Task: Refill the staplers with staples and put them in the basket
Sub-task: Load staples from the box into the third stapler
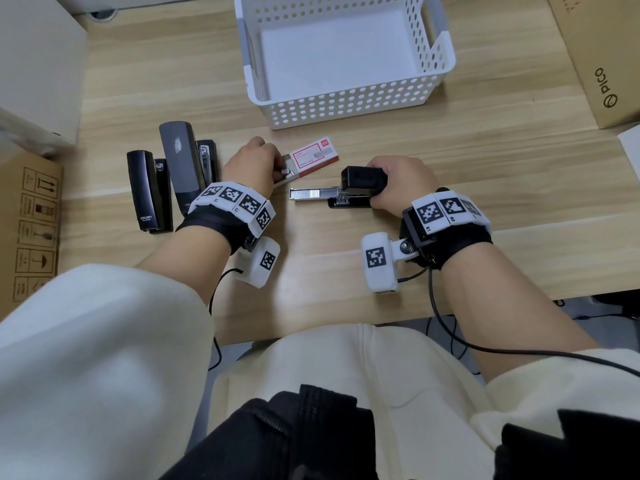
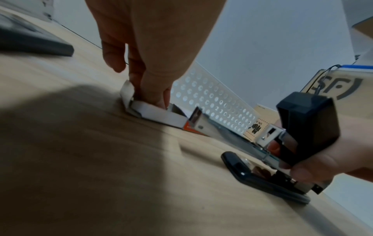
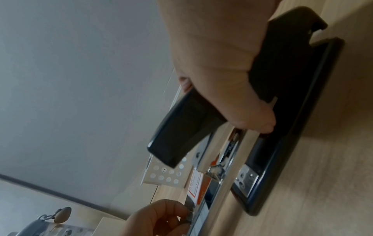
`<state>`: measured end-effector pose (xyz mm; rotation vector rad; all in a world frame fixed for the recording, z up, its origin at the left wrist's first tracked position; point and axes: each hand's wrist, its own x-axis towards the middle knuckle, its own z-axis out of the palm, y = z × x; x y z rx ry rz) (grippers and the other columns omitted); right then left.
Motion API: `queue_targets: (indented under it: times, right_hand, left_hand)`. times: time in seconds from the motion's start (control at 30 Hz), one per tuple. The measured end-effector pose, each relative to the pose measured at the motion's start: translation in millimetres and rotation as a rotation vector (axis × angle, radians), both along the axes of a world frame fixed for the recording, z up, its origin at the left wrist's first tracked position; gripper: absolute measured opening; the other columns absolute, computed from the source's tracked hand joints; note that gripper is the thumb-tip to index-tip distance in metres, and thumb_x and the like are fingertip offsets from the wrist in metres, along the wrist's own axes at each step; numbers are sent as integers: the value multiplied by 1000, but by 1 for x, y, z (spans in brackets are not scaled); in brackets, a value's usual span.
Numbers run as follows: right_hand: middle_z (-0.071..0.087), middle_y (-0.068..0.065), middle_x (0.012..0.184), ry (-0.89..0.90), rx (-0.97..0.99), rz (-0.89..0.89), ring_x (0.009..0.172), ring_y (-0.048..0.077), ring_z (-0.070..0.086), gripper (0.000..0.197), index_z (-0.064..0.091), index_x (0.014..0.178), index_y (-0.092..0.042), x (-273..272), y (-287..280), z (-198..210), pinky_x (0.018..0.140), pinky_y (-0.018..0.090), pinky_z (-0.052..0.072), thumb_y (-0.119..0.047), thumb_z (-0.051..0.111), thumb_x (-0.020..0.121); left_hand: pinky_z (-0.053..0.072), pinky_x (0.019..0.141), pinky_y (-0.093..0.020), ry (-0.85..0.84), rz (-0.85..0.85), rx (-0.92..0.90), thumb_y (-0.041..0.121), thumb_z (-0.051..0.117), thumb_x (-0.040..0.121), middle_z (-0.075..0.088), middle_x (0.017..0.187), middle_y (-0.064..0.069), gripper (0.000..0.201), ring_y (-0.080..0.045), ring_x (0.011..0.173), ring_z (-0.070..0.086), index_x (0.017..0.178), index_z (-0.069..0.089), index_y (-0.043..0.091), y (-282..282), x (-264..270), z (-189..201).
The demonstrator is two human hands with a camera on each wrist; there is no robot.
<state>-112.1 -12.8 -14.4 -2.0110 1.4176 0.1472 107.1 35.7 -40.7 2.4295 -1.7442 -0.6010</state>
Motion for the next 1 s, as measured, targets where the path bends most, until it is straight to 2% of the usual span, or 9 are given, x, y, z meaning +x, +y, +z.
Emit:
queue_targets:
  times: [0.2, 0.33, 0.43, 0.53, 0.67, 0.77, 0.87, 0.93, 1.0]
  right_hand:
    - [67, 2, 100, 9, 0, 5, 94, 26, 59, 37, 62, 105, -26, 0, 0, 2, 67, 26, 36, -8, 64, 72]
    - [67, 2, 100, 9, -1, 8, 95, 26, 59, 37, 62, 106, -25, 0, 0, 3, 68, 26, 36, -8, 64, 73]
    - [67, 2, 100, 11, -1, 12, 95, 26, 59, 36, 62, 105, -26, 1, 1, 3, 68, 26, 36, -8, 63, 73]
    - [67, 2, 100, 10, 4, 14, 94, 26, 59, 36, 62, 105, -25, 1, 2, 3, 68, 26, 36, -8, 63, 73]
    - [67, 2, 100, 7, 3, 9, 94, 26, 59, 38, 62, 105, -25, 0, 1, 4, 68, 26, 36, -6, 63, 73]
    - [68, 3, 99, -4, 1, 5, 95, 27, 59, 37, 63, 104, -24, 0, 2, 4, 69, 26, 38, -7, 63, 72]
    - [68, 3, 98, -8, -5, 0, 94, 27, 60, 36, 63, 104, -24, 0, 3, 4, 69, 26, 38, -7, 63, 72]
    - [68, 3, 99, -7, -8, 1, 94, 27, 60, 36, 63, 104, -24, 0, 3, 5, 69, 26, 38, -7, 63, 72]
    - [68, 4, 100, -7, -5, 4, 95, 27, 60, 37, 63, 105, -24, 0, 3, 6, 71, 27, 41, -7, 63, 72]
  left_hand:
    - [45, 89, -43, 44, 10, -9, 14, 48, 93, 49, 115, -19, 22, -37, 107, 51, 108, 59, 3, 2, 6, 0]
    - [40, 91, -38, 122, 47, -24, 14, 46, 93, 53, 114, -19, 23, -34, 107, 51, 107, 59, 2, 2, 5, 7]
    - [45, 82, -32, 292, 181, -69, 16, 49, 89, 64, 92, -9, 17, -22, 86, 58, 93, 62, 7, 3, 1, 14]
    - [53, 65, -28, 630, 367, -93, 9, 55, 80, 63, 65, -5, 7, -16, 60, 60, 76, 60, 9, 5, -7, 21]
    - [51, 50, -18, 833, 374, -74, -2, 60, 75, 64, 57, -5, 21, -18, 60, 66, 60, 54, 10, 7, -21, 28]
    - [53, 50, -21, 939, 347, -57, -7, 61, 75, 65, 49, 1, 20, -12, 52, 64, 66, 54, 9, 7, -28, 26]
    - [52, 48, -19, 1024, 319, -30, -12, 63, 74, 64, 57, 0, 25, -9, 48, 62, 86, 55, 9, 7, -32, 24]
    - [52, 52, -16, 1039, 292, -16, -11, 64, 76, 55, 66, -3, 26, -7, 50, 59, 95, 59, 6, 7, -33, 24]
    - [52, 55, -14, 1054, 306, -20, -9, 64, 77, 53, 66, -3, 19, -6, 50, 58, 89, 64, 5, 7, -33, 23]
